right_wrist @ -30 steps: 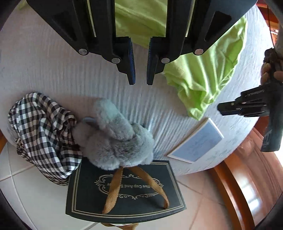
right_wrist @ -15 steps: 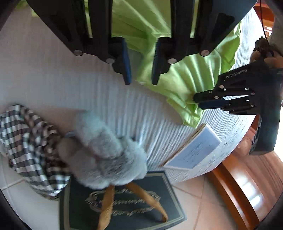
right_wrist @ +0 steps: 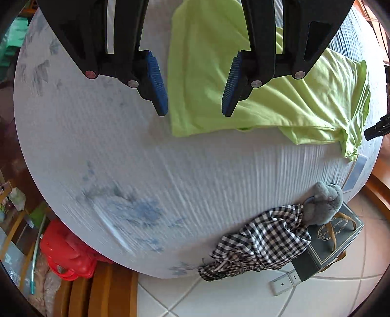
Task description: Fold clothes
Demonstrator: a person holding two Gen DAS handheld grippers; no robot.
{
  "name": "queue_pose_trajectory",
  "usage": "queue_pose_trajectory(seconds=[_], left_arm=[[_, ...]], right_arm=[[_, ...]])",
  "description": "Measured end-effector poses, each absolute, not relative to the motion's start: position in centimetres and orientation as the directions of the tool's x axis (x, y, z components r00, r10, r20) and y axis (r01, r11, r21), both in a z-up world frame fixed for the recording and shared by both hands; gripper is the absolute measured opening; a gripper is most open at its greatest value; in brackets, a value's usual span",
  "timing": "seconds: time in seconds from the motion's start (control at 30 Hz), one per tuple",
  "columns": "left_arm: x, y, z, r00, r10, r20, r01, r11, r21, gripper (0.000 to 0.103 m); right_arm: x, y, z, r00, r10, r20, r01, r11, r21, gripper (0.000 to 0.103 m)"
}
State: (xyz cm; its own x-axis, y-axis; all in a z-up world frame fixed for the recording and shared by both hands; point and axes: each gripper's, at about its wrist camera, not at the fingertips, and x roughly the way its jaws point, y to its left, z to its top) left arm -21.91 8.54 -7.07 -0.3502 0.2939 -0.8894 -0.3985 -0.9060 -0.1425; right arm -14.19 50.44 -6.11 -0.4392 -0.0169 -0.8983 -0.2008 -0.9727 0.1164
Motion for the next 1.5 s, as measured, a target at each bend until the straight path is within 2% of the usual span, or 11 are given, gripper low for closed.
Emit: queue_pose_trajectory(seconds=[0.2,0.3,0.37,0.4,0.47,0.5,0.53,0.77,1.07,1.13,1.5], left_arm=[[-19.7,19.1,-7.0,-0.314,0.369,-0.875,-0.473,-0.86,-0.193,0.037],[-19.3,22.8,-8.2,-0.299,0.337,-0.893,-0.464,-0.869,-0.173,0.037],[-19.4,24.1,-9.2,-0.283,0.321,-0.904,-0.443,-0.88,-0.174,0.037],[-19.5,24.4,-9.6,-0.276,0.31,-0.91,-0.429,-0.887,-0.173,0.037],[-19.4,24.4,-10.2,-0.266,0.291,-0.919,-0.408,-0.898,-0.166,0.037],[-19.5,24.3,-10.4,-0.267,0.279,-0.922,-0.401,-0.903,-0.157,0.037],[-19.6,24.2,-10.5,-0.268,0.267,-0.926,-0.394,-0.907,-0.147,0.037],[-19.5,22.9,-9.0,-0.305,0.264,-0.915,-0.386,-0.913,-0.135,0.037],[-19.1,24.3,-6.9,-0.323,0.294,-0.9,-0.456,-0.881,-0.124,0.037],[-19.3,25.0,-6.9,-0.321,0.296,-0.9,-0.464,-0.877,-0.123,0.037],[-20.2,26.1,-8.9,-0.291,0.266,-0.919,-0.459,-0.882,-0.11,0.037]], right_arm=[[-14.8,52.2,-8.0,-0.438,-0.08,-0.896,-0.064,-0.991,0.119,0.046],[-16.1,51.9,-8.9,-0.434,-0.121,-0.893,0.02,-0.992,0.125,0.075],[-17.0,51.8,-9.8,-0.42,-0.147,-0.896,0.06,-0.989,0.134,0.078],[-17.4,51.7,-10.2,-0.413,-0.158,-0.897,0.081,-0.987,0.137,0.075],[-17.6,51.3,-10.4,-0.418,-0.156,-0.895,0.124,-0.986,0.114,0.048],[-17.7,51.1,-10.5,-0.421,-0.156,-0.894,0.145,-0.984,0.104,0.017],[-17.6,51.0,-10.3,-0.418,-0.173,-0.892,0.157,-0.981,0.117,0.007],[-11.7,49.8,-4.5,-0.491,-0.297,-0.819,0.272,-0.945,0.18,0.005],[-3.7,46.9,-5.4,-0.261,-0.375,-0.89,0.423,-0.873,0.244,0.009],[-4.4,48.4,-4.7,-0.329,-0.352,-0.876,0.361,-0.904,0.228,0.029],[-16.6,47.1,-6.8,-0.416,-0.284,-0.864,0.284,-0.943,0.174,0.029]])
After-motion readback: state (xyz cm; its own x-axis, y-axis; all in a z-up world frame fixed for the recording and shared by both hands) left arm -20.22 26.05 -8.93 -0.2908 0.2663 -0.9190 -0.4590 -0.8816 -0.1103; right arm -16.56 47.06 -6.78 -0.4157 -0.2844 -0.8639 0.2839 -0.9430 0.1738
